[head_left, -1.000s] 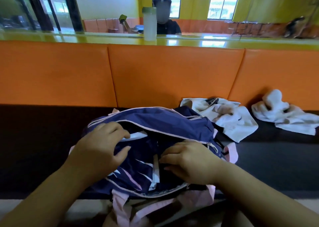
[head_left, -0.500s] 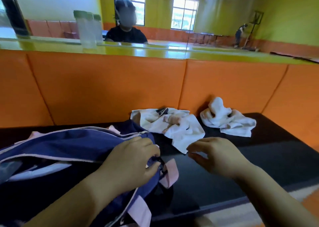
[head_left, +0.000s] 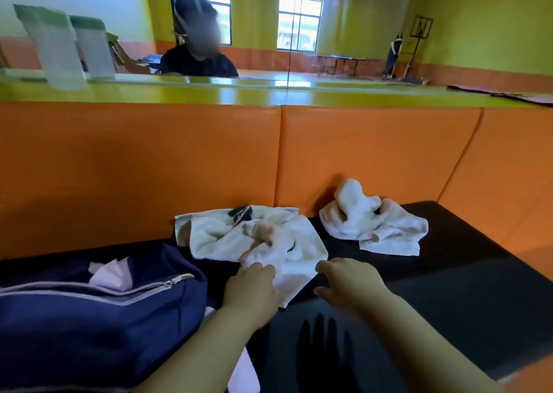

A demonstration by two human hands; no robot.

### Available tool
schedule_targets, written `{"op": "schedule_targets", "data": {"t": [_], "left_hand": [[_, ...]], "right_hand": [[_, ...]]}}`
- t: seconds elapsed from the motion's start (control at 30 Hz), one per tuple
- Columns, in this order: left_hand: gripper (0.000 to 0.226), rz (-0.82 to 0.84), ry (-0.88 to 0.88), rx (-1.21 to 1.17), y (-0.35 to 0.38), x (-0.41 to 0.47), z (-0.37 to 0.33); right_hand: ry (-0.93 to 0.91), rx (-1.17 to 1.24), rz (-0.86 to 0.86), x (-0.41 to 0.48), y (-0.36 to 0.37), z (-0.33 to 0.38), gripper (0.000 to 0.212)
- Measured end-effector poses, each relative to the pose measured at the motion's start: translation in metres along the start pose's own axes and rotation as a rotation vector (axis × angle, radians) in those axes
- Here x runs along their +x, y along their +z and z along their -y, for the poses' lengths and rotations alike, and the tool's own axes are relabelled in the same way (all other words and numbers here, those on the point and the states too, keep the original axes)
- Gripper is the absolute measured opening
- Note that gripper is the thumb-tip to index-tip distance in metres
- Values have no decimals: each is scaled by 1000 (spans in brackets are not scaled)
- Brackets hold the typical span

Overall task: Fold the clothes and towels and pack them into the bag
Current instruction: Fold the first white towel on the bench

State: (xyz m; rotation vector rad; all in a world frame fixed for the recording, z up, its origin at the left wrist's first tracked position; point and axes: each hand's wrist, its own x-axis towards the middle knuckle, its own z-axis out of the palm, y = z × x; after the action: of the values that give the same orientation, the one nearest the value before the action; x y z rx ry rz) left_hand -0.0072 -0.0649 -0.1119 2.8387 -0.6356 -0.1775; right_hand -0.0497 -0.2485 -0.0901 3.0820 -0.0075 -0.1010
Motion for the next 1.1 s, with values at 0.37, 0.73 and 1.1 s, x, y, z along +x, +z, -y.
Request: {"op": "schedule_targets", "data": {"t": [0.37, 0.73, 1.1], "left_hand": [[58, -47, 128, 158, 14, 21, 63], [84, -80, 110, -21, 17, 22, 64], [64, 0, 204, 63, 13, 4, 14]], "right_hand": [[-54, 176, 135, 37, 52, 19, 67], [-178, 263, -209, -44, 74, -6, 37], [-33, 148, -12, -106, 44, -38, 43]]}}
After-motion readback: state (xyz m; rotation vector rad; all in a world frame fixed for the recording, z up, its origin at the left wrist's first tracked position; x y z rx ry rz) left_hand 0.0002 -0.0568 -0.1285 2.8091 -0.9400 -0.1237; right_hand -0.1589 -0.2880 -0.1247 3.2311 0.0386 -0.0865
